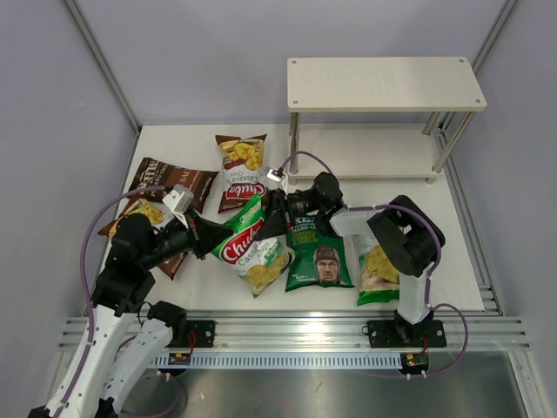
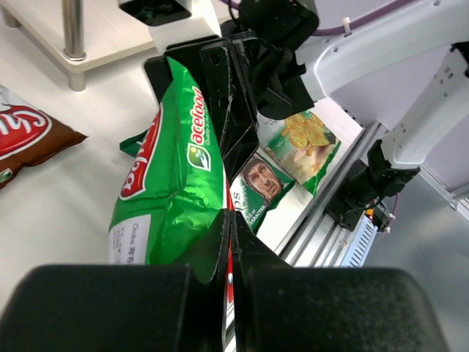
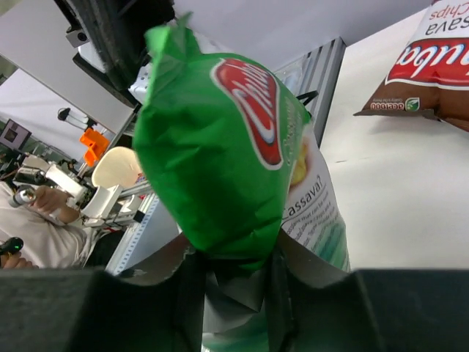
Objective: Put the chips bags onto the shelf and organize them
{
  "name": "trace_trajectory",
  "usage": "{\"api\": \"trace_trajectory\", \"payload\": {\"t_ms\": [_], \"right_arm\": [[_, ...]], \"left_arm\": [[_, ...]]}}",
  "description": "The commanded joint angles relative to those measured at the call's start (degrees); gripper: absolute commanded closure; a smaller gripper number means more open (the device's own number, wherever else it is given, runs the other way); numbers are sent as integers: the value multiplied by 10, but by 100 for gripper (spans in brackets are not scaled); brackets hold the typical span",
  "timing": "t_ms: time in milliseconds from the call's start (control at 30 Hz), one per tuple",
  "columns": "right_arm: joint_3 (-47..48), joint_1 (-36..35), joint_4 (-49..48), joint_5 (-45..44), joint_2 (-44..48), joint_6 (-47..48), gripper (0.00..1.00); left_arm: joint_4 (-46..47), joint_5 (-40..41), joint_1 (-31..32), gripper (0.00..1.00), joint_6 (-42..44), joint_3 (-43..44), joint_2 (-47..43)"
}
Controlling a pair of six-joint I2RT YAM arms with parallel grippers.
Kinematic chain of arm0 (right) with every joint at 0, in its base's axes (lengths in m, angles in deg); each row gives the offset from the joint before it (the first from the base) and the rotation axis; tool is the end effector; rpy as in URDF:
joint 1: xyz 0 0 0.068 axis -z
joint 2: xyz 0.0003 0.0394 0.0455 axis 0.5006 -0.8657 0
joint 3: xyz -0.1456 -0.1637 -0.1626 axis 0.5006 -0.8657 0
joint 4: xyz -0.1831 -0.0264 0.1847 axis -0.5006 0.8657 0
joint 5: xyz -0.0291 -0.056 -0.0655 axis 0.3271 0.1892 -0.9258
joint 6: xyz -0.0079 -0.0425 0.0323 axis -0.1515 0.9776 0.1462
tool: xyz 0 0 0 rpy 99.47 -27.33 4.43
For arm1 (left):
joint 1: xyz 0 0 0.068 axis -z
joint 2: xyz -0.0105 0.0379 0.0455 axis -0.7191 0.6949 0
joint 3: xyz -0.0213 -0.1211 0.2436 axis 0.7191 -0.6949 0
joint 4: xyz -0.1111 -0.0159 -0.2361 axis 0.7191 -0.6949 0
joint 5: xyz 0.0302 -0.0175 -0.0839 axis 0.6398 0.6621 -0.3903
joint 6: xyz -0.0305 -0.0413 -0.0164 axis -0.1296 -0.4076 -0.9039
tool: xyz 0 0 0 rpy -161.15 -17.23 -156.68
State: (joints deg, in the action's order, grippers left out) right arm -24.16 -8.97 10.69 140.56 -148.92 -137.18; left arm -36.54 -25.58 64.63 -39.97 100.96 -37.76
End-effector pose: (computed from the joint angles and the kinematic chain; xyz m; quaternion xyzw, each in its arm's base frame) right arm 0.2791 0.2700 0.2241 -0.4181 0.5290 0.7127 0.1934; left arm 0.1007 -0.0563 0.3435 0.2043 0.7304 -0.4194 0.4989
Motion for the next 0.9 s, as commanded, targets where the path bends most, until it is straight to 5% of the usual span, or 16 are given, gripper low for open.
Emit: {"api": "trace_trajectory", "payload": {"t_ms": [0, 100, 133, 200, 367, 567, 867], "right_arm": [[29, -6, -168, 5, 23, -17, 71], [30, -5, -169, -9, 28, -26, 78], [32, -5, -168, -12, 30, -32, 84], [32, -4, -162, -30, 38, -43, 88], [35, 14, -48, -87, 76, -21, 92], [57, 49, 228, -202, 168, 50, 93], [114, 67, 341, -173, 241, 32, 91]], "left_arm": [[17, 52, 2, 100, -2, 34, 12], [-7, 121, 2, 100, 6, 49, 21], [-15, 162, 2, 93, 12, 54, 21], [-32, 203, 2, 51, 15, 73, 15], [-26, 248, 2, 1, 31, 112, -35], [14, 155, 2, 1, 74, 91, -100], [78, 0, 2, 1, 68, 50, -68]]}}
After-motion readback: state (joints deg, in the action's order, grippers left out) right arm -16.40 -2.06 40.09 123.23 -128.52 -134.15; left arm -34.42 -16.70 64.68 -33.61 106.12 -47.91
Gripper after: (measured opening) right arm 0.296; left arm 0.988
